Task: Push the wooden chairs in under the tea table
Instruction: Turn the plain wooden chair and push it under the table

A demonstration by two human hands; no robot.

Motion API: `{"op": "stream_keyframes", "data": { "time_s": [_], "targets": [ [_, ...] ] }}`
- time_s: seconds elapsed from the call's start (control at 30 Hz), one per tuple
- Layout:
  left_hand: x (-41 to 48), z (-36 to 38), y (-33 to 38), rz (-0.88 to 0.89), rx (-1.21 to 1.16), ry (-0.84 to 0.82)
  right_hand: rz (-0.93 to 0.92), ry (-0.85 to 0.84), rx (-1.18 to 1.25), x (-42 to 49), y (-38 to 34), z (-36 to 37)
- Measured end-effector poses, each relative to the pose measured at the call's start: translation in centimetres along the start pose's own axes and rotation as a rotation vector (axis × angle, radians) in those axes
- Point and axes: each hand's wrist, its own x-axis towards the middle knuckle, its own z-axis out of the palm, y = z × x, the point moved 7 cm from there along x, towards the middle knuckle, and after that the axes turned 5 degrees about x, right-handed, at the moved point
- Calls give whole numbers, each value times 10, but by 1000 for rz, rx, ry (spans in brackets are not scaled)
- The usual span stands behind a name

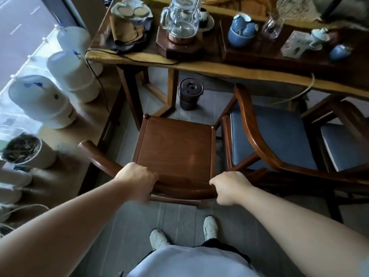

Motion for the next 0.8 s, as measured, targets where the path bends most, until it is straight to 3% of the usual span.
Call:
{"op": "stream_keyframes", "data": {
  "time_s": [0.2,0.53,0.8],
  "targets": [
    [11,-1,-24,-51,-20,-4,-36,19,0,17,-3,-9],
    [53,-12,1,0,-71,79,47,-2,-32,19,53,-29],
    [70,-20,-50,-53,-18,45,-7,47,11,48,37,-50]
  ]
}}
